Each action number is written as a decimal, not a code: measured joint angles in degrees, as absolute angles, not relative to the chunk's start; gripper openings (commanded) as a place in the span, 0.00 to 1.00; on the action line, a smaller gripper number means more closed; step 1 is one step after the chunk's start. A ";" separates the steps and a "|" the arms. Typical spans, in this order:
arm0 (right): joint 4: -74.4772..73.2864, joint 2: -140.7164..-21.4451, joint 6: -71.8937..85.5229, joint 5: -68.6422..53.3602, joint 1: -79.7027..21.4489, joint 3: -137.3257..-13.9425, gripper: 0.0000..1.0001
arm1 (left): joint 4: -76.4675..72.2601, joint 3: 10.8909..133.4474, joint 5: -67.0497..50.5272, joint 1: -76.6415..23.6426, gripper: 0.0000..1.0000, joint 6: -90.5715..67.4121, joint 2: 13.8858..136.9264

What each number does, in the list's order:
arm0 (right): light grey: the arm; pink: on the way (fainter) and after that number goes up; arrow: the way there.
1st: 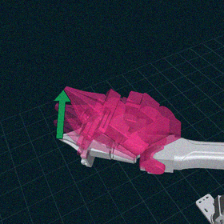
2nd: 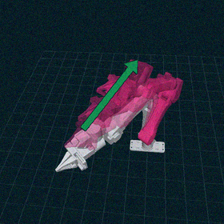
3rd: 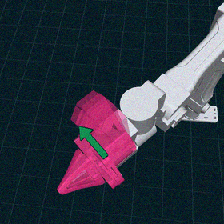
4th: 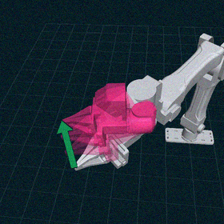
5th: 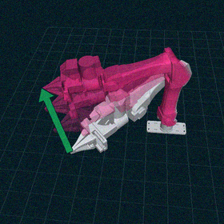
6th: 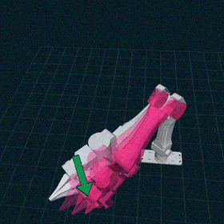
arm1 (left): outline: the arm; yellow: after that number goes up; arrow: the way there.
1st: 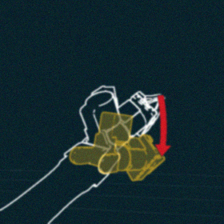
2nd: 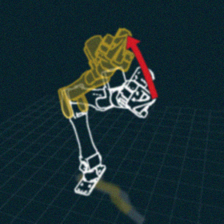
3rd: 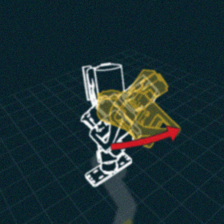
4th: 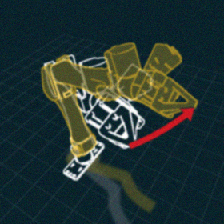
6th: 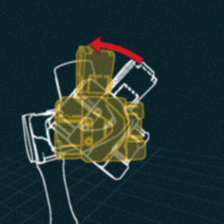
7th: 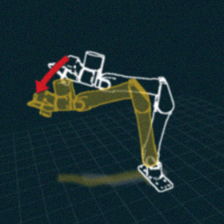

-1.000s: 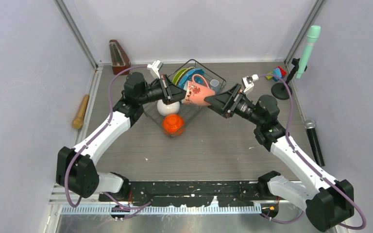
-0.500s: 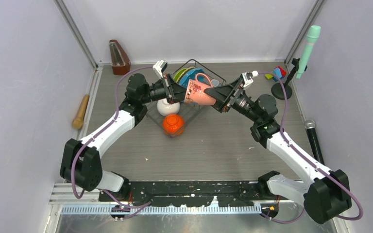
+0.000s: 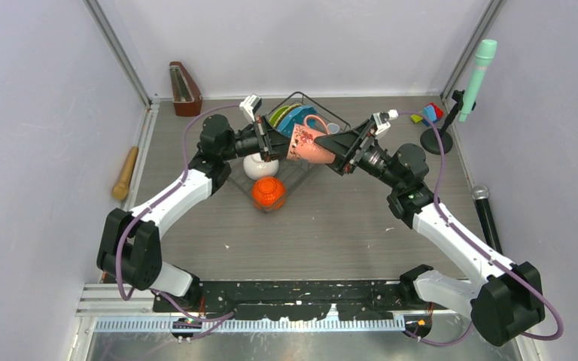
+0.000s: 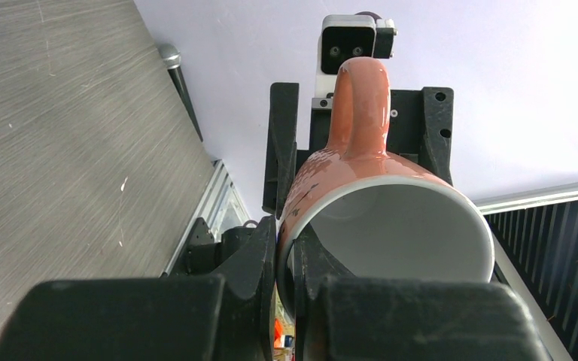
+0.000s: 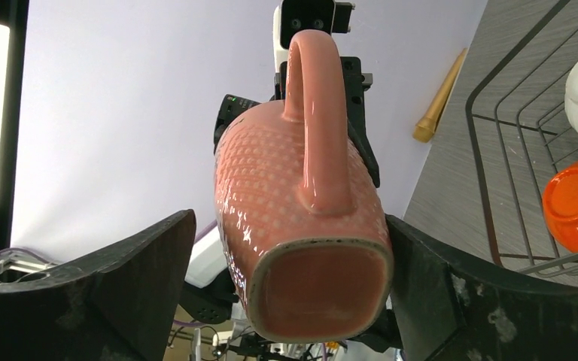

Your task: Load the mixed dishes into the dish rack

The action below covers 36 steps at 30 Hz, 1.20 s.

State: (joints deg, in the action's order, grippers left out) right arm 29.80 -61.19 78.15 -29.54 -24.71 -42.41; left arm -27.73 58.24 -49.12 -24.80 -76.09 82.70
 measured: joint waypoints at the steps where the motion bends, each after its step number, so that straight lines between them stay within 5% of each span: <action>1: 29.47 -61.28 78.04 -29.65 -24.69 -42.54 0.90 | -27.94 58.24 -49.12 -24.80 0.00 -76.16 82.89; 8: 29.10 -62.15 77.30 -29.69 -24.64 -42.68 0.16 | -28.99 58.24 -49.15 -24.73 0.02 -77.03 83.29; 11: 28.97 -62.43 77.32 -29.67 -24.64 -43.05 0.01 | -28.77 58.24 -49.08 -24.60 0.19 -77.01 83.31; 22: 9.87 -63.02 67.26 -25.23 -25.02 -48.53 0.00 | -13.91 57.74 -46.04 -17.50 0.66 -65.21 78.83; 28: -4.58 -66.81 59.72 -20.73 -25.10 -56.99 0.00 | -3.64 56.62 -43.31 -10.68 0.76 -59.00 73.78; 33: -21.39 -75.94 51.09 -11.20 -28.64 -71.24 0.00 | 9.78 56.99 -35.53 -8.99 0.99 -49.98 70.06; 36: -32.32 -82.28 47.09 -1.93 -33.28 -81.36 0.00 | 19.03 58.08 -26.39 -8.99 1.00 -44.91 67.20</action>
State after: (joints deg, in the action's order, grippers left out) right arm -32.32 -82.28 47.09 -1.93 -33.28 -81.36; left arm 19.03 58.08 -26.39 -8.99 -44.91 67.20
